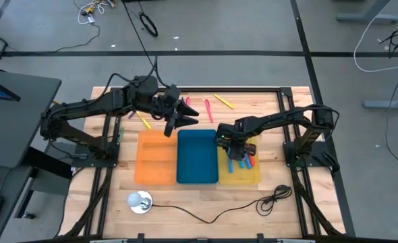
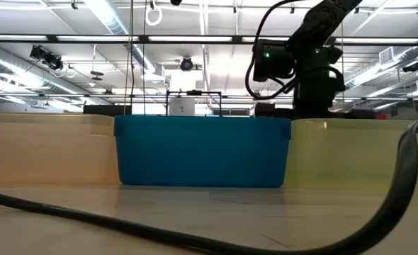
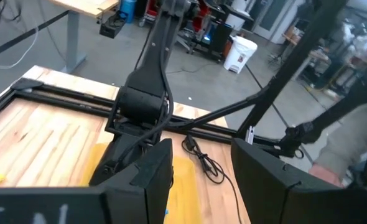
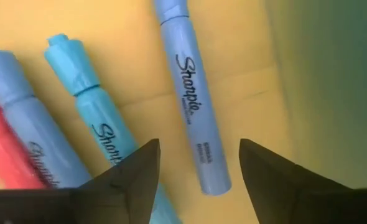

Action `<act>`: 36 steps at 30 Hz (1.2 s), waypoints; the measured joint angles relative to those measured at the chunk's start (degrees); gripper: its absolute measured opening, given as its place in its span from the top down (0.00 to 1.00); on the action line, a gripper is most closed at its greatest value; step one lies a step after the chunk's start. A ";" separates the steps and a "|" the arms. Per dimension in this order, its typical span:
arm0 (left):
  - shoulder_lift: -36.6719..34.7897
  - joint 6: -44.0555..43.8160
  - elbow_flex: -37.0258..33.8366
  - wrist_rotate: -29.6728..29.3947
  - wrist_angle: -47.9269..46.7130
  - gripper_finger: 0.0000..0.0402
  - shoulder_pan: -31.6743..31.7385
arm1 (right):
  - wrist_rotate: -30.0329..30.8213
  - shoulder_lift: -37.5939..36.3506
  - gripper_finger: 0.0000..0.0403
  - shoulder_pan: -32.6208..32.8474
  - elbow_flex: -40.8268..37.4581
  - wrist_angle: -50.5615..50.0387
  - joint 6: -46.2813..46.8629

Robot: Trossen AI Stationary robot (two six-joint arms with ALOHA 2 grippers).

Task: Pick & Place Markers
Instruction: Put the right yellow pen into the blue bin

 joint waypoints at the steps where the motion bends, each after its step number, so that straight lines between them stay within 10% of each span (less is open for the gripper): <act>1: 0.00 0.83 0.00 0.52 -0.01 0.57 0.07 | 0.03 -0.64 0.47 0.00 0.02 -0.06 1.51; 22: 0.00 2.34 0.09 4.00 -7.76 0.57 1.99 | 7.92 -22.85 0.48 1.03 0.11 2.78 54.74; 36: 0.00 0.19 0.09 -5.25 -5.91 0.57 1.92 | 7.90 -31.53 0.48 1.03 0.11 20.85 97.00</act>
